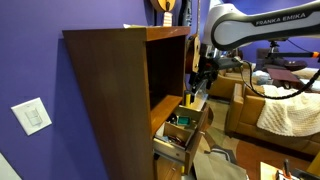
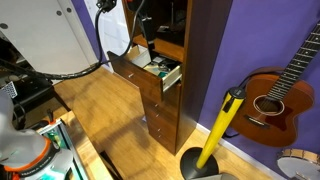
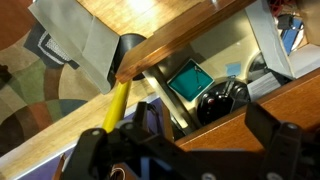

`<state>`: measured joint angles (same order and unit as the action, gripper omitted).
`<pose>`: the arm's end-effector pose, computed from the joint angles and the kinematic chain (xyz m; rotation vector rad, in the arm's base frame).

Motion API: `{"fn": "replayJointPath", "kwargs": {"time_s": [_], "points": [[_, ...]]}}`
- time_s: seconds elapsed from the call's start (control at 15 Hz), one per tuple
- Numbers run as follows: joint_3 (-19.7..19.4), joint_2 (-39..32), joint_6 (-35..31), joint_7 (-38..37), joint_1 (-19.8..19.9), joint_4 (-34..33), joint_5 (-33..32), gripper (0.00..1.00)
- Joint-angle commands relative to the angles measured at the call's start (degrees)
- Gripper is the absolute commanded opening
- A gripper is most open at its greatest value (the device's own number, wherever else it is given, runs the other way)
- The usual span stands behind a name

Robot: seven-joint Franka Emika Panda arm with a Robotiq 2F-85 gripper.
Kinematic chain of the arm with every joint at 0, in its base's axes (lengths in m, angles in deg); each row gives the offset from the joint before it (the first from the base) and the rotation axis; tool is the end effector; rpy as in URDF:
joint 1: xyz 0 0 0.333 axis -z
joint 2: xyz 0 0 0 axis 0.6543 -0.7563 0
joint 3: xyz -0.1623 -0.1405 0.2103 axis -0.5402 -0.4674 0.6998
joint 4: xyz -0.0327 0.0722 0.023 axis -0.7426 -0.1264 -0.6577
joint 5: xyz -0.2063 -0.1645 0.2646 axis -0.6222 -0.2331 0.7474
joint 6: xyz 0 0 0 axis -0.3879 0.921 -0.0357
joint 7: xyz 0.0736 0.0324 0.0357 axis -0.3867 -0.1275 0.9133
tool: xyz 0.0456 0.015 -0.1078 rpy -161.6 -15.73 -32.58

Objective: Close the drawer door

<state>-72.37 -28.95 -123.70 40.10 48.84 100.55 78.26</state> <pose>0.4550 -0.1131 0.5668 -3.0348 0.7085 -0.2057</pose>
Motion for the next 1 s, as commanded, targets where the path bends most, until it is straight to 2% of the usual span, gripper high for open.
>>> {"fn": "replayJointPath", "kwargs": {"time_s": [0.0,0.2,0.4,0.93], "points": [[1.41,-0.71,3.03,-0.61,-0.98,1.39,-0.07,1.00],[2.42,-0.91,3.08,0.07,-2.09,4.70,1.04,1.00],[2.60,0.03,-0.09,0.97,-2.54,9.02,0.85,1.00],[0.18,3.90,-4.55,4.48,-1.59,15.82,1.52,1.00]]}}
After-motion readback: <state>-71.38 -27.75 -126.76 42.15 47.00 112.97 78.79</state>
